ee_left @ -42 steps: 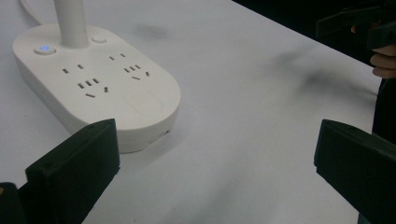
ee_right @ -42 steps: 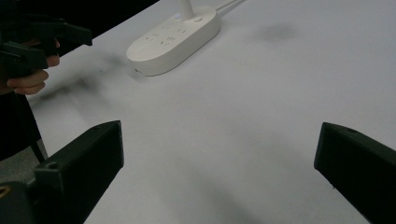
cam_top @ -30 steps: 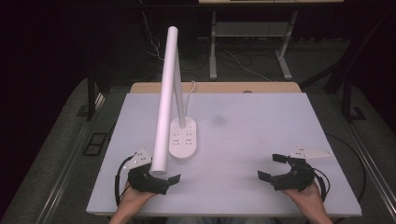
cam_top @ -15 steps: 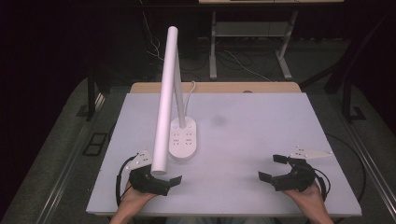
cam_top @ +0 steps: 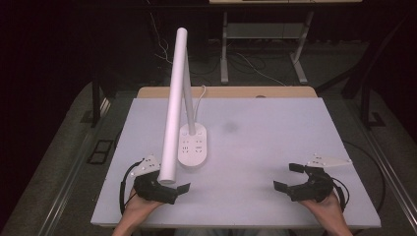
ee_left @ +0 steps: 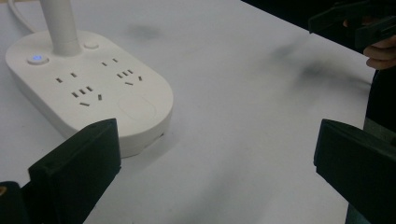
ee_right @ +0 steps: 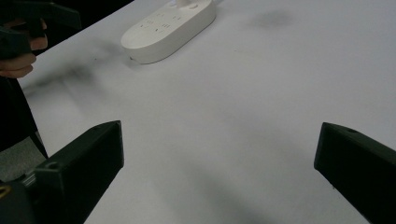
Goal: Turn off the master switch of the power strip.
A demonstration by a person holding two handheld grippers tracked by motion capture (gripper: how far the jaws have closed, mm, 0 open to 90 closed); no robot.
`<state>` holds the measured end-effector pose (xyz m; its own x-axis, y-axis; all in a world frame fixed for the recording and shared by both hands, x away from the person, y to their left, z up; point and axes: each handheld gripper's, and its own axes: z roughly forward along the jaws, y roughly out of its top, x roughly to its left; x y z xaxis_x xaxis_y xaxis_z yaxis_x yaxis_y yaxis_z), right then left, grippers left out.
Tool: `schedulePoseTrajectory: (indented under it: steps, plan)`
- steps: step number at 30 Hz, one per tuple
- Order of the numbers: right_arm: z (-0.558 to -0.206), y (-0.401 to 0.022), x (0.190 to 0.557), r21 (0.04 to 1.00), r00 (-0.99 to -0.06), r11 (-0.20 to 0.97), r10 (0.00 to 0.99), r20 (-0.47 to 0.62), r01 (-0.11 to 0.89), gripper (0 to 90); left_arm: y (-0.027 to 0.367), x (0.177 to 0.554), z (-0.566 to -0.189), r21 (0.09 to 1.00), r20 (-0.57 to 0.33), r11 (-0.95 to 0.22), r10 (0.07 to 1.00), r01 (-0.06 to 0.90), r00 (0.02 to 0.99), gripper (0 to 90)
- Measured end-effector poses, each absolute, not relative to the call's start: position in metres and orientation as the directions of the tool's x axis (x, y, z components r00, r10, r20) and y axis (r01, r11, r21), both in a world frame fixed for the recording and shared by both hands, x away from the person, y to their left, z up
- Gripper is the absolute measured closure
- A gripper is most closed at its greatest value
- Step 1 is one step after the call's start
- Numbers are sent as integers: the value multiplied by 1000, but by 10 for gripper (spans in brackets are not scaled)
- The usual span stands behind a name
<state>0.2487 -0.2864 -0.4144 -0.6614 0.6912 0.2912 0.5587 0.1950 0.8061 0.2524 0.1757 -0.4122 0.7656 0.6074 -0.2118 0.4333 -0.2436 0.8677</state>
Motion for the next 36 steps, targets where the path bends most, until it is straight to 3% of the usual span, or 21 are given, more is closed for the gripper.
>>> schedulePoseTrajectory:
  steps: [36]
  plan:
    - [-415,-289,248,804,-655,193,698,290,562,7,185,290,-376,833,-239,-266,617,485,750,0]
